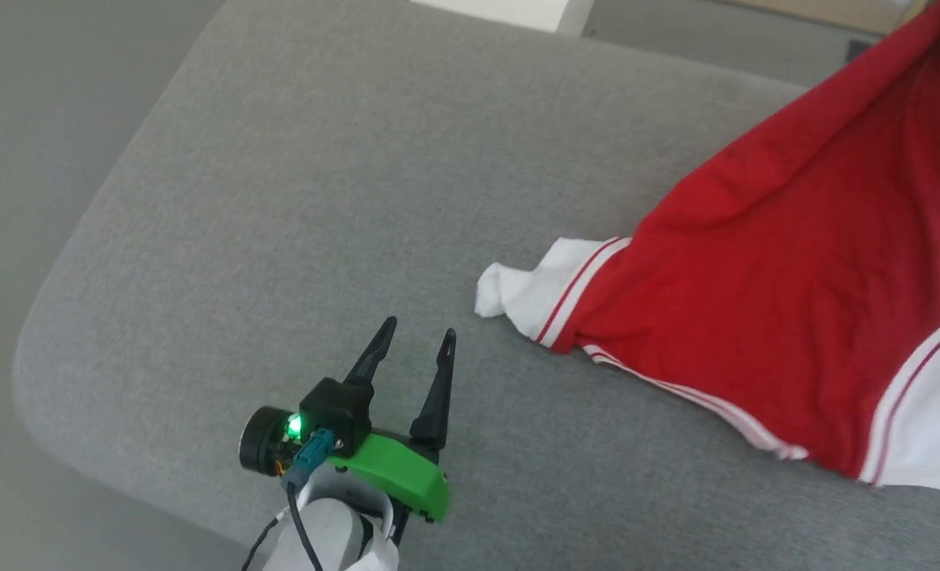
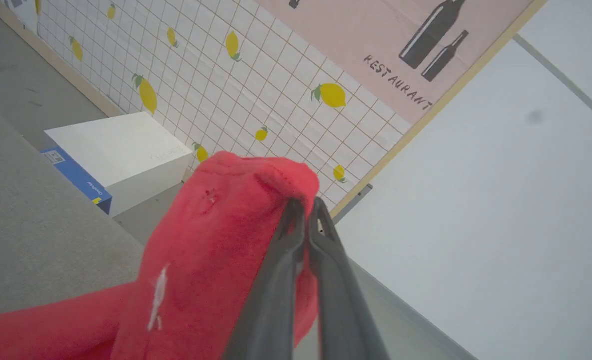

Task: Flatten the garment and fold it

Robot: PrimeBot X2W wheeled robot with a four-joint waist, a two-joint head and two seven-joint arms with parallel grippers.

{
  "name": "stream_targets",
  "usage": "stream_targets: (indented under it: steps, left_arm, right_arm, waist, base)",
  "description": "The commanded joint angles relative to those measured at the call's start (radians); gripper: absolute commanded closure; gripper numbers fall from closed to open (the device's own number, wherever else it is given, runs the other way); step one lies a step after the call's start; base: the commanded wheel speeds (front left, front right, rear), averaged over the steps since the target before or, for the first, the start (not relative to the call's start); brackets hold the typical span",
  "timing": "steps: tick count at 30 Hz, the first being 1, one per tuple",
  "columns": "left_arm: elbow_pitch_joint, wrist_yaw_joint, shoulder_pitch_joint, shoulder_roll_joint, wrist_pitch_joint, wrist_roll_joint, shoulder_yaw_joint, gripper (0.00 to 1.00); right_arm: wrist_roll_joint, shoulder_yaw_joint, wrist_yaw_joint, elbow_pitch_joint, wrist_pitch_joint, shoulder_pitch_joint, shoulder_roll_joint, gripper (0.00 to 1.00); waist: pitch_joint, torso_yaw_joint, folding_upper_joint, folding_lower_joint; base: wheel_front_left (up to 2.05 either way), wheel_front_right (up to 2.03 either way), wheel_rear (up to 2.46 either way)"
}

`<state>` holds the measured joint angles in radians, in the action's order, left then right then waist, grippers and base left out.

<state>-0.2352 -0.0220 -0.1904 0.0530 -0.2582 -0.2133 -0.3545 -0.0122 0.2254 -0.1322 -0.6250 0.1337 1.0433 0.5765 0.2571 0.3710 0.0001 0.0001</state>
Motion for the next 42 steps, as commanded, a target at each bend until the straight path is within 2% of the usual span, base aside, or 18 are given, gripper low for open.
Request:
stream_targets:
  steps: [1,4,5,6,17,26,33,36,42]
  left_arm:
    - [0.007,0.009,-0.017,-0.003,-0.004,-0.008,-0.007,0.00]
    - [0.010,0.019,-0.026,-0.003,-0.004,-0.018,-0.020,0.00]
    - [0.010,0.022,-0.029,-0.003,-0.004,-0.020,-0.021,0.00]
    - [0.010,0.025,-0.032,-0.003,-0.004,-0.022,-0.022,0.00]
    - [0.005,0.028,-0.053,-0.003,-0.004,-0.018,0.005,0.00]
    - [-0.001,0.012,-0.018,-0.003,-0.004,0.000,0.079,0.00]
    - [0.005,0.001,0.016,-0.003,-0.004,0.009,0.144,0.00]
    - [0.001,-0.003,0.032,-0.003,-0.004,0.006,0.169,0.00]
    - [-0.020,-0.017,0.052,-0.003,-0.004,0.000,0.200,0.00]
  right_arm:
    - [-0.014,0.025,0.002,-0.039,-0.010,0.015,-0.014,1.00]
    - [-0.025,0.069,0.002,-0.143,-0.023,0.048,-0.027,1.00]
    - [-0.028,0.075,0.002,-0.169,-0.031,0.054,-0.032,0.76]
    - [-0.032,0.079,0.002,-0.198,-0.041,0.059,-0.040,0.00]
    - [-0.014,0.067,0.002,-0.405,-0.183,0.062,-0.117,0.00]
    - [0.132,0.077,0.002,-0.439,-0.334,-0.012,-0.168,0.00]
    - [0.231,0.128,0.002,-0.321,-0.384,-0.151,-0.154,0.00]
    - [0.291,0.093,0.002,-0.224,-0.391,-0.247,-0.153,0.00]
    - [0.323,-0.019,0.002,-0.022,-0.394,-0.461,-0.174,0.00]
  waist:
    - [0.057,0.054,-0.0001,-0.0001]
    - [0.072,0.061,-0.0001,-0.0001]
    - [0.074,0.061,-0.0001,-0.0001]
    - [0.077,0.060,-0.0001,-0.0001]
    - [0.031,-0.005,-0.0001,-0.0001]
    - [-0.082,-0.097,-0.0001,-0.0001]
    - [-0.154,-0.173,-0.0001,-0.0001]
    - [-0.174,-0.208,-0.0001,-0.0001]
    - [-0.201,-0.253,-0.0001,-0.0001]
  base:
    - [0.00,0.00,0.00]
    - [0.00,0.00,0.00]
    - [0.00,0.00,0.00]
    - [0.00,0.00,0.00]
    - [0.00,0.00,0.00]
    - [0.00,0.00,0.00]
    - [0.00,0.00,0.00]
    - [0.00,0.00,0.00]
    - [0.00,0.00,0.00]
